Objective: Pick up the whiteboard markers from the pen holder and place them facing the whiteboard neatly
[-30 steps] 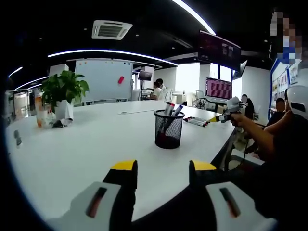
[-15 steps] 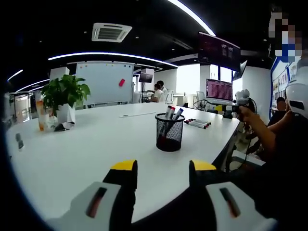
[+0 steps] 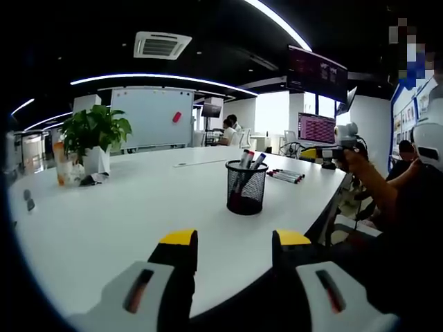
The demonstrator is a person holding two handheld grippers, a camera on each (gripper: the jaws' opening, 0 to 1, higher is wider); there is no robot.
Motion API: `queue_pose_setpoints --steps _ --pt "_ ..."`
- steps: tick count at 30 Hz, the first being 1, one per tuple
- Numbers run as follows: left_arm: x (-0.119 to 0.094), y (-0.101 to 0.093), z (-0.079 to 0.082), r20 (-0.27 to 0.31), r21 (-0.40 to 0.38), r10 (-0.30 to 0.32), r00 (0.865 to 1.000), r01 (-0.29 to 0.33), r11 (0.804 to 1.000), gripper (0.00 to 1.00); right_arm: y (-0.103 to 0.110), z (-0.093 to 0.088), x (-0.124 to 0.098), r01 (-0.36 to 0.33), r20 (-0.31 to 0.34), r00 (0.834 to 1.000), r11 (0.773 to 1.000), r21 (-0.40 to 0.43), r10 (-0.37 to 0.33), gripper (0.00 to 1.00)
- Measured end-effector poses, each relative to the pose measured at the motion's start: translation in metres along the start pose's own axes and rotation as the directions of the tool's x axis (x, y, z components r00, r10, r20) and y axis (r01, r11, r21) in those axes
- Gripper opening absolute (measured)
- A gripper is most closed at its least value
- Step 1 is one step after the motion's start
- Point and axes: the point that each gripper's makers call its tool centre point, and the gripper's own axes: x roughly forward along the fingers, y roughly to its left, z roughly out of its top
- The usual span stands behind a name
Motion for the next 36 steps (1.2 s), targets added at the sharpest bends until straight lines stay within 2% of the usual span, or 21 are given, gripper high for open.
queue_pose_setpoints --steps 4,12,13,15,16,22,24,27,29,30,31,36 --pt "-0.002 0.001 0.003 0.004 0.005 0.007 1.000 -0.007 1.000 0.45 0.022 0.012 0.006 -0.090 0.017 0.996 0.996 -0.008 0.090 0.35" --pt "-0.003 0.002 0.000 0.004 0.004 0.009 1.000 -0.009 1.000 0.45 0.043 0.031 0.010 -0.143 0.023 0.989 0.984 -0.105 0.146 0.34" --pt "-0.003 0.002 0.000 0.004 0.003 0.009 1.000 -0.009 1.000 0.45 0.050 0.034 0.010 -0.176 0.035 0.983 0.979 -0.104 0.181 0.34" --pt "-0.003 0.003 0.000 0.005 0.000 0.010 1.000 -0.010 1.000 0.45 0.062 0.044 0.010 -0.254 0.072 0.964 0.967 -0.032 0.255 0.34" --pt "-0.003 0.003 -0.001 0.004 -0.001 0.009 1.000 -0.009 1.000 0.45 0.066 0.047 0.009 -0.275 0.073 0.958 0.961 -0.025 0.277 0.34" --pt "-0.003 0.004 0.001 0.007 0.000 0.012 1.000 -0.012 1.000 0.45 0.077 0.056 0.016 -0.278 0.043 0.958 0.952 -0.126 0.285 0.34" --pt "-0.003 0.003 0.001 0.007 0.000 0.011 1.000 -0.011 1.000 0.45 0.082 0.055 0.018 -0.292 0.027 0.954 0.945 -0.148 0.299 0.34" --pt "-0.002 0.002 -0.001 0.001 0.000 0.008 1.000 -0.008 1.000 0.45 0.084 0.049 0.025 -0.275 -0.005 0.960 0.940 -0.201 0.280 0.34" --pt "-0.002 0.002 -0.002 -0.001 0.001 0.007 1.000 -0.007 1.000 0.45 0.089 0.048 0.027 -0.298 -0.004 0.953 0.937 -0.185 0.302 0.33" --pt "-0.002 0.002 -0.002 -0.001 0.000 0.006 1.000 -0.006 1.000 0.45 0.098 0.052 0.028 -0.351 0.033 0.933 0.928 -0.122 0.357 0.33" --pt "-0.001 0.002 -0.002 0.000 0.001 0.005 1.000 -0.005 1.000 0.45 0.099 0.053 0.029 -0.372 0.047 0.925 0.925 -0.071 0.376 0.33" --pt "-0.002 0.003 -0.001 0.002 0.000 0.007 1.000 -0.007 1.000 0.45 0.097 0.051 0.038 -0.388 0.038 0.920 0.919 -0.063 0.391 0.33"
